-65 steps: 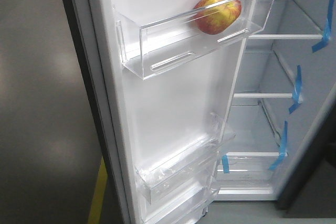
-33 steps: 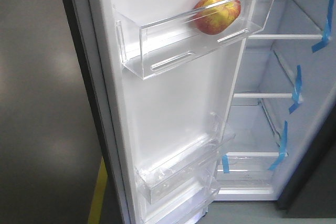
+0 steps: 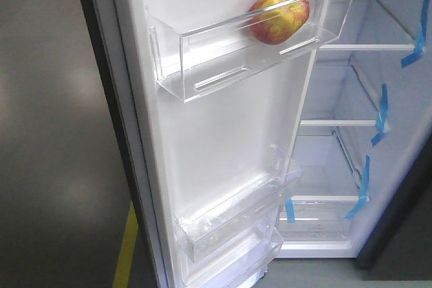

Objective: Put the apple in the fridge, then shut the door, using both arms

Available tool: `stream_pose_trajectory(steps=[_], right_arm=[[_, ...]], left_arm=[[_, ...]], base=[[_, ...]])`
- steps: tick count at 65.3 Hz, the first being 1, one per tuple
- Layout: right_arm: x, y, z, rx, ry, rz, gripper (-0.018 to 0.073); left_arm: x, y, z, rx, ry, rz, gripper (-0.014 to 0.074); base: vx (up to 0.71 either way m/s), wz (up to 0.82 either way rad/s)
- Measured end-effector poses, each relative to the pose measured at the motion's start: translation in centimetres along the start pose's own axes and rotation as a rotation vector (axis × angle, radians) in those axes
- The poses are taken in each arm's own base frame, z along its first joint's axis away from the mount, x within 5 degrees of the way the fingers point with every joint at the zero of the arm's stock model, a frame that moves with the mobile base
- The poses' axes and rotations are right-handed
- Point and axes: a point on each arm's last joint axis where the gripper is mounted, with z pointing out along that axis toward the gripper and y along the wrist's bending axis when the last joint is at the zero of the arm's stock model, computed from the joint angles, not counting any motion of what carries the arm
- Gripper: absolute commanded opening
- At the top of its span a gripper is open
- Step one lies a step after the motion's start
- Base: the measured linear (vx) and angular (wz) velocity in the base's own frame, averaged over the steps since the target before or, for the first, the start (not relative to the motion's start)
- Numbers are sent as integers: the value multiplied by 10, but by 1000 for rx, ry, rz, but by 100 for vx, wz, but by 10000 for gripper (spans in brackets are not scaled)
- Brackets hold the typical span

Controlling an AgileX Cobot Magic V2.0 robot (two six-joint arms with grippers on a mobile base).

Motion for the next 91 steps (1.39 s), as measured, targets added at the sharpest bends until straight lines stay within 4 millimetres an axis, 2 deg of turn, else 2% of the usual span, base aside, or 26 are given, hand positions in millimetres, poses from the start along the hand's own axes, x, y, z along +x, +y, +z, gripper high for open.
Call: stream_pose_trajectory(steps=[22, 45, 49, 58, 68, 82, 91], right_arm=[[1, 0, 0, 0, 9, 0, 486], [1, 0, 0, 0, 9, 0, 486], [1, 0, 0, 0, 9, 0, 486], [1, 0, 0, 0, 9, 0, 486], [1, 0, 0, 0, 9, 0, 486], [1, 0, 0, 0, 9, 0, 486], [1, 0, 0, 0, 9, 0, 486]], left_arm=[[-3, 0, 0, 4, -34, -2, -6], [-11, -1, -1, 19, -83, -201, -6], [-22, -2, -3, 20, -85, -203, -6], [-60, -7, -10, 22, -89, -167, -6], [-97, -11, -7, 4, 44, -53, -6], [-141, -16, 13, -2, 318, 89, -6], [-155, -18, 34, 0, 513, 123, -6]], base=[[0, 0], [0, 0], [0, 0], [0, 0], [0, 0], [0, 0], [0, 0]])
